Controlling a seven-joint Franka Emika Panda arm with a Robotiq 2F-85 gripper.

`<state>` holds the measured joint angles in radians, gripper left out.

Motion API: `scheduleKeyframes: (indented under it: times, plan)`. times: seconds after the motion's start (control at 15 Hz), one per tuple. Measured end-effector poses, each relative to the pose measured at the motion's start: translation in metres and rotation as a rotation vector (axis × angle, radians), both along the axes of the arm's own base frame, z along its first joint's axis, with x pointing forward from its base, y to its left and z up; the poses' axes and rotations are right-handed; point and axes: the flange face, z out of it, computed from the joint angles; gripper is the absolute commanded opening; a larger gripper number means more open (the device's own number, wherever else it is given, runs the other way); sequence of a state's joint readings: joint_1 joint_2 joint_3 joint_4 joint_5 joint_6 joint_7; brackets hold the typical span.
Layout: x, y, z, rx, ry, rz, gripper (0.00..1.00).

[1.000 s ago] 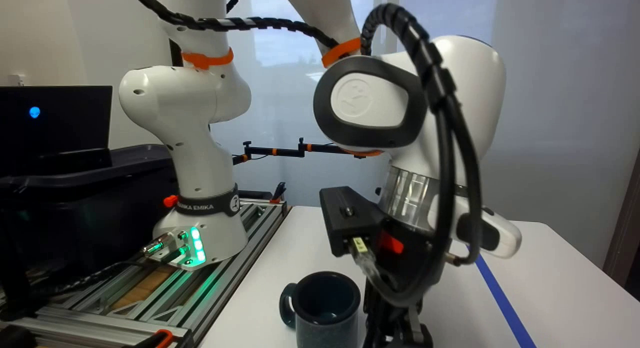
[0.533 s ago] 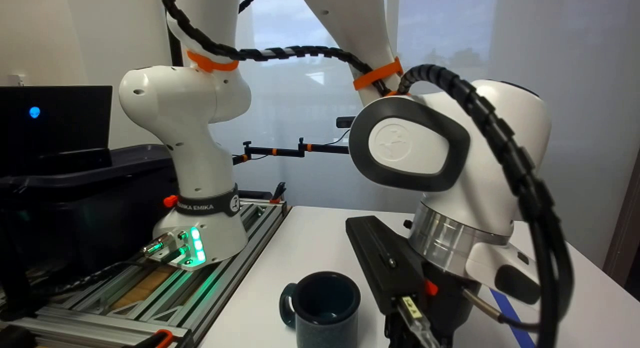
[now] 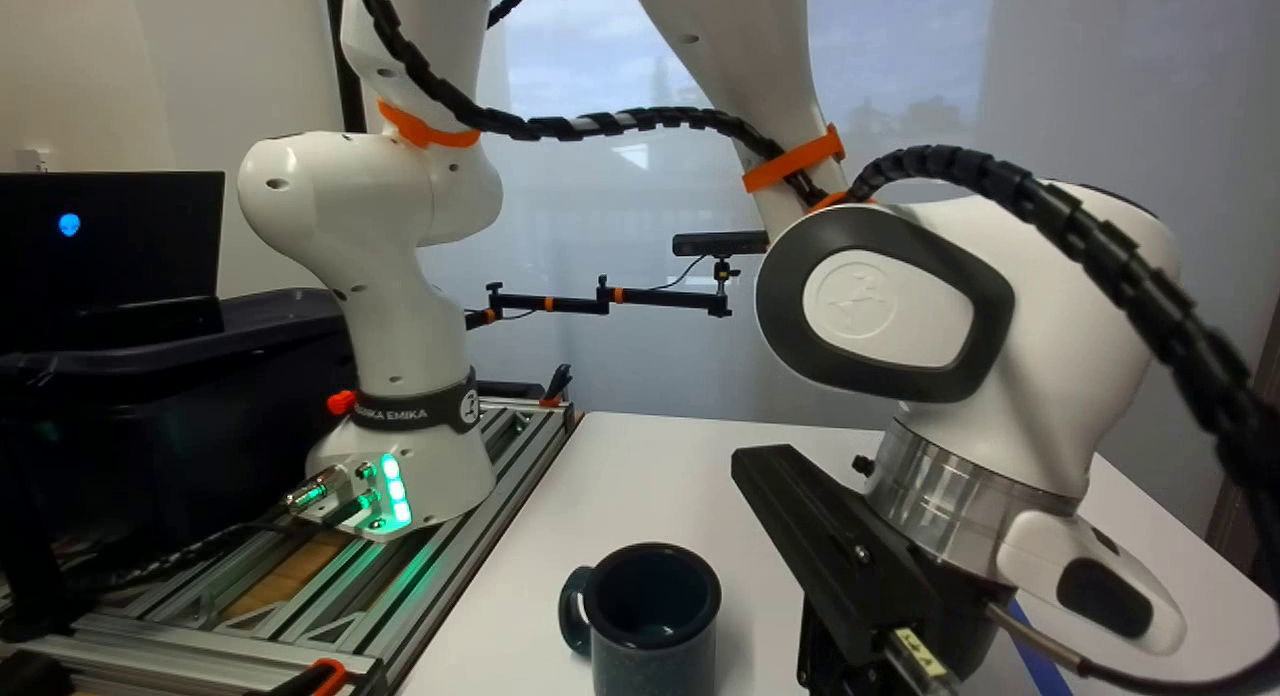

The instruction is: Remove the marker from the mug

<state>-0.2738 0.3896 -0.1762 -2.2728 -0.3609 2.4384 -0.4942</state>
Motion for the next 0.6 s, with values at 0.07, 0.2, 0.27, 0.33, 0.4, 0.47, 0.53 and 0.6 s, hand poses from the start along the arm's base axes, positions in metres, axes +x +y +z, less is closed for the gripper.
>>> scheduleKeyframes:
  times: [0.07,0.2,0.27,0.33,0.4,0.47,0.53,0.6]
  plan:
    - [0.003,0.002,0.0,0.001,0.002,0.006,0.66]
    - [0.008,0.007,0.005,0.002,-0.008,0.018,0.82]
    - [0.011,0.009,0.009,0.001,-0.016,0.023,0.89]
    - [0.014,0.012,0.015,-0.001,-0.027,0.029,0.95]
    - [0.016,0.014,0.023,-0.004,-0.041,0.035,1.0]
    - [0.018,0.018,0.033,-0.007,-0.054,0.041,1.0]
    - [0.018,0.022,0.044,-0.009,-0.061,0.044,1.0]
    - [0.016,0.029,0.056,0.002,-0.062,0.03,1.0]
